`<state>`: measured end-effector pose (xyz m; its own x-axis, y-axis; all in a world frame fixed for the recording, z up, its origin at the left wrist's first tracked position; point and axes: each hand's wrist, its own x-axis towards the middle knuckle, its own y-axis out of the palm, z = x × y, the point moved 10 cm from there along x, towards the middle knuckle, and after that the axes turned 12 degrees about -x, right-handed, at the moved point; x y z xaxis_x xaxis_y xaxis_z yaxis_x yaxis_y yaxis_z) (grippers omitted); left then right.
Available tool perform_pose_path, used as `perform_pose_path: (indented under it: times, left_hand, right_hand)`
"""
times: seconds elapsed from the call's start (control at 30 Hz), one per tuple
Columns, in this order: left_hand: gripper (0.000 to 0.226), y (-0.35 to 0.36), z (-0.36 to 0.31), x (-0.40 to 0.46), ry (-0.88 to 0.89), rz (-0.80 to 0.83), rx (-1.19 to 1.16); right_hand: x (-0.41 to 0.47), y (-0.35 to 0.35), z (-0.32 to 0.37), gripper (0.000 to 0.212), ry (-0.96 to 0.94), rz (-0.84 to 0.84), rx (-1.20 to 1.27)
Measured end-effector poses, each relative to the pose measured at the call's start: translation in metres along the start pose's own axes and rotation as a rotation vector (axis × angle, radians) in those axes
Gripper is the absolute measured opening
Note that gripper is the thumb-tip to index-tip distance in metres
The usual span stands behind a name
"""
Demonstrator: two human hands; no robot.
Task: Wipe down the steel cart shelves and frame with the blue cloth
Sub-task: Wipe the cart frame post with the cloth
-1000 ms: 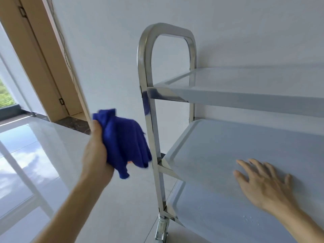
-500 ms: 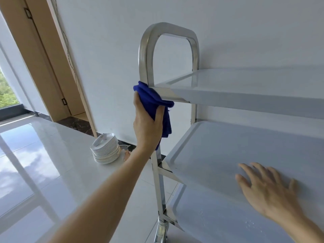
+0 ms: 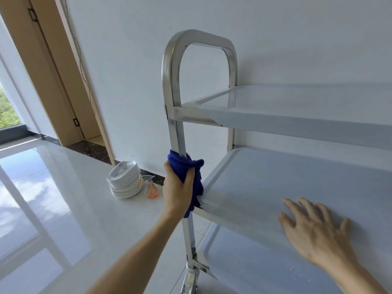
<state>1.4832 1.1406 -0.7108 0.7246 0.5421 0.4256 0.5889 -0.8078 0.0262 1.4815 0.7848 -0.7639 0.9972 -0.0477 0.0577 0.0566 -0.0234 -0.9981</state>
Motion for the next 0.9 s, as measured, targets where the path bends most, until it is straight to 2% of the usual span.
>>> perform_pose_path:
  times: [0.13, 0.27, 0.4, 0.63, 0.73, 0.83, 0.9]
  left_hand:
    - [0.022, 0.002, -0.069, 0.034, 0.16, -0.006, -0.032]
    - [0.031, 0.002, -0.109, 0.05, 0.248, -0.067, -0.05]
    - [0.031, 0.001, -0.081, 0.035, 0.221, -0.086, -0.009]
    - [0.033, -0.005, 0.016, -0.02, 0.088, -0.107, 0.019]
    - [0.035, -0.004, 0.021, -0.021, 0.132, -0.116, -0.008]
    - [0.022, -0.007, 0.023, -0.025, 0.199, -0.065, -0.062]
    - [0.023, -0.009, 0.028, -0.029, 0.245, -0.008, -0.106]
  right_hand:
    - [0.0, -0.002, 0.001, 0.056, -0.006, 0.003, -0.011]
    - [0.0, -0.001, -0.001, 0.055, 0.006, 0.023, 0.006]
    - [-0.001, -0.004, -0.001, 0.055, 0.011, 0.02, 0.009]
    - [0.001, -0.001, -0.001, 0.057, 0.009, 0.021, -0.017]
    - [0.003, 0.001, -0.003, 0.059, 0.022, 0.015, -0.038]
    - [0.005, 0.003, -0.003, 0.059, 0.016, 0.02, -0.045]
    - [0.006, 0.004, -0.003, 0.058, 0.021, 0.017, -0.039]
